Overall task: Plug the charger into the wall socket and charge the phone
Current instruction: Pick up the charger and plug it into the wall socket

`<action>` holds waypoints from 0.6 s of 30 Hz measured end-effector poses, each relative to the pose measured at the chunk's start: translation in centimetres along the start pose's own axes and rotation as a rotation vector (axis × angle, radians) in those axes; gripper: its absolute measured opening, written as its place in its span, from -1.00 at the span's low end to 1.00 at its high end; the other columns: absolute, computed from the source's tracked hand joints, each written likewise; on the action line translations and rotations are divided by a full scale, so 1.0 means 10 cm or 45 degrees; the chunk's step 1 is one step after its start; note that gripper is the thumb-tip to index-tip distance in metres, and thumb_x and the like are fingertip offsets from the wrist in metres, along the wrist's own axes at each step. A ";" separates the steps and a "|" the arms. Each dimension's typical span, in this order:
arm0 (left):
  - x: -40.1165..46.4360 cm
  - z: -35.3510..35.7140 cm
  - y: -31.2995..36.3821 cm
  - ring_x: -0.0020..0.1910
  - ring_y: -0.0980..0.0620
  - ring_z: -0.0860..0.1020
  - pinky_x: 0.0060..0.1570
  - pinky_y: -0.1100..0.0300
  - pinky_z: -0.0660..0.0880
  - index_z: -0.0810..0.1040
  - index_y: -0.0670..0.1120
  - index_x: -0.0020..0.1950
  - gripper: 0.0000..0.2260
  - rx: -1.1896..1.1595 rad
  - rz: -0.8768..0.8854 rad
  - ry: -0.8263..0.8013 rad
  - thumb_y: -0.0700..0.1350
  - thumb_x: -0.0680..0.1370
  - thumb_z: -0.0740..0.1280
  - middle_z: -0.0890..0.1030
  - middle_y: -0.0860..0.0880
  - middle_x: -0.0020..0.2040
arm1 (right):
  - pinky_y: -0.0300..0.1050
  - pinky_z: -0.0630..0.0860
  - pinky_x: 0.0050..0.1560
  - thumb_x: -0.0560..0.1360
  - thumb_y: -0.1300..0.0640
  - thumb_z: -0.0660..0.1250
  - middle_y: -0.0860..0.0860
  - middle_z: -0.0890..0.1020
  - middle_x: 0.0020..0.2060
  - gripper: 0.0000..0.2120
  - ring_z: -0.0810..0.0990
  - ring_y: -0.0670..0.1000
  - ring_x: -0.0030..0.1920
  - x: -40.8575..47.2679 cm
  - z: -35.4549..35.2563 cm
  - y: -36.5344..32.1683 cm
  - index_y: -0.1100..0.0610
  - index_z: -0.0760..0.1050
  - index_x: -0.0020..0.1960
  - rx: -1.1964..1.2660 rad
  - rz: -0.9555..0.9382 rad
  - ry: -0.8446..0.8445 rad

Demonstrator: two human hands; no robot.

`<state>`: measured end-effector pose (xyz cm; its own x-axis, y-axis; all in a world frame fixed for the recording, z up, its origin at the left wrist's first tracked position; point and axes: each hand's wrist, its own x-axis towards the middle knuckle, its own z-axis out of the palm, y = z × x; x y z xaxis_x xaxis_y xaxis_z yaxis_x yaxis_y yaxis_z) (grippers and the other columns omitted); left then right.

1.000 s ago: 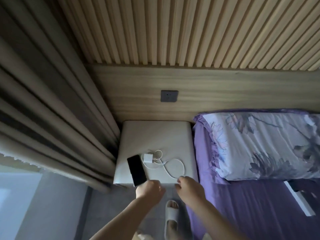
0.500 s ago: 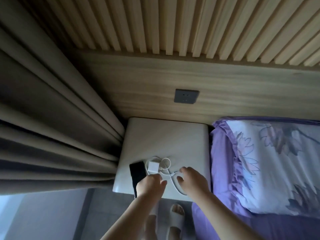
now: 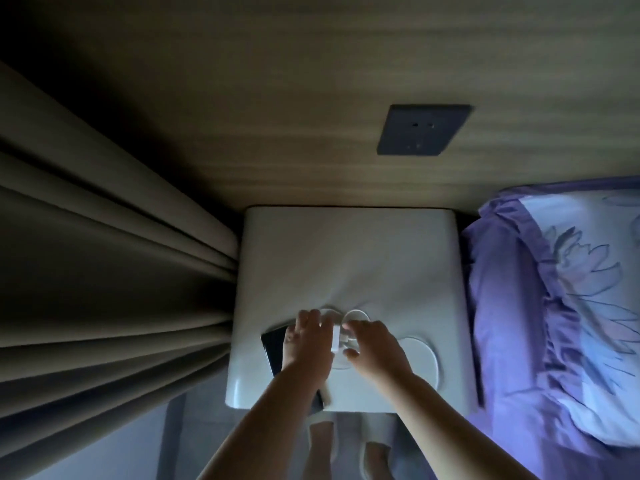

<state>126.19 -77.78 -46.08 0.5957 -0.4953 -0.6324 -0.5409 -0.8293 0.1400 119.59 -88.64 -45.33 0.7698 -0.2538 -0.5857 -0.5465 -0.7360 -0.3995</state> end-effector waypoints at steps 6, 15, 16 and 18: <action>0.22 0.09 -0.06 0.28 -0.13 0.33 0.22 0.05 0.31 0.26 -0.12 0.39 -0.49 0.313 0.143 0.017 -0.09 0.50 0.35 0.40 -0.12 0.30 | -0.09 0.50 0.05 0.47 0.14 0.32 -0.03 0.58 0.18 -0.70 0.52 0.06 0.13 0.17 0.18 0.12 0.02 0.45 0.20 0.012 -0.024 0.056; 0.25 0.00 -0.10 0.27 -0.10 0.38 0.35 0.03 0.22 0.33 -0.10 0.36 -0.52 0.172 0.250 0.058 0.10 0.51 0.25 0.46 -0.09 0.26 | -0.03 0.47 0.18 0.47 0.10 0.34 0.02 0.57 0.23 -0.53 0.47 0.07 0.26 0.18 0.09 0.26 -0.02 0.35 0.35 0.045 0.002 0.032; 0.26 -0.04 -0.10 0.29 -0.09 0.37 0.41 0.03 0.16 0.32 -0.07 0.37 -0.51 0.100 0.266 0.074 0.11 0.50 0.26 0.46 -0.07 0.27 | -0.04 0.46 0.17 0.46 0.10 0.35 0.01 0.57 0.23 -0.51 0.47 0.08 0.26 0.19 0.05 0.25 -0.03 0.33 0.36 0.049 -0.012 0.034; 0.29 -0.16 -0.06 0.32 -0.06 0.36 0.47 0.02 0.08 0.27 -0.03 0.41 -0.45 -0.092 0.286 0.120 0.11 0.48 0.30 0.46 -0.05 0.28 | -0.04 0.45 0.14 0.45 0.07 0.35 0.00 0.57 0.22 -0.45 0.48 0.10 0.24 0.22 -0.05 0.25 -0.04 0.28 0.40 0.051 -0.055 0.052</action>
<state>129.18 -79.14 -46.83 0.5200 -0.6882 -0.5060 -0.6239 -0.7106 0.3252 120.08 -91.32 -47.26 0.8052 -0.2481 -0.5386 -0.5247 -0.7212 -0.4523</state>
